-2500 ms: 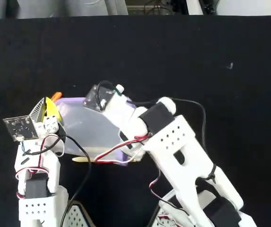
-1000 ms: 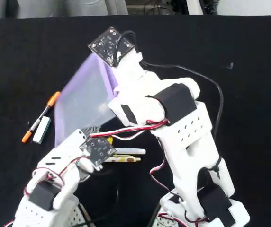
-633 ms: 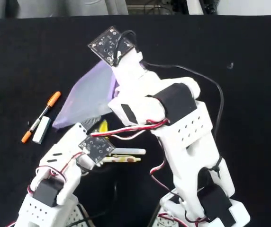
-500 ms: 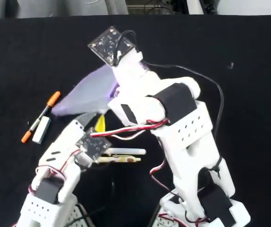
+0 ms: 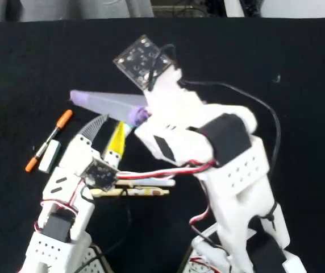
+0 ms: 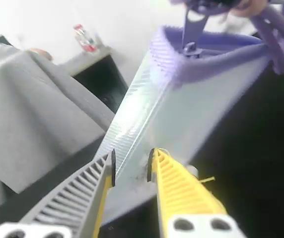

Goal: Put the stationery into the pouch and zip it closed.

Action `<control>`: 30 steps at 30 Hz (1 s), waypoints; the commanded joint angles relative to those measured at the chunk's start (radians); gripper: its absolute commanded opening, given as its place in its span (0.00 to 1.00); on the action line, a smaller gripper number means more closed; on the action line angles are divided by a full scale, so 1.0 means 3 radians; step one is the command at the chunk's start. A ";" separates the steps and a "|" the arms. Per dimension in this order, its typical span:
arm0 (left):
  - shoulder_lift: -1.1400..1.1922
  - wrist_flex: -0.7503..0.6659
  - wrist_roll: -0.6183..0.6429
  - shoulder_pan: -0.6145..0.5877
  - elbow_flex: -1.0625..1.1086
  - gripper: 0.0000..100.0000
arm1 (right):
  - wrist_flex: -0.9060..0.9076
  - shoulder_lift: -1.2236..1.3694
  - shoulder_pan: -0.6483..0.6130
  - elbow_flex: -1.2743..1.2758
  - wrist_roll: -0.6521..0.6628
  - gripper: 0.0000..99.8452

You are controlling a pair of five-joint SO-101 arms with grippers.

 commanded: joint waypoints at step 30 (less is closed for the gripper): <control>-0.0031 0.3125 0.0972 -0.0483 -0.1726 0.14 | -0.0951 0.0274 -0.0281 0.0765 -0.0041 0.01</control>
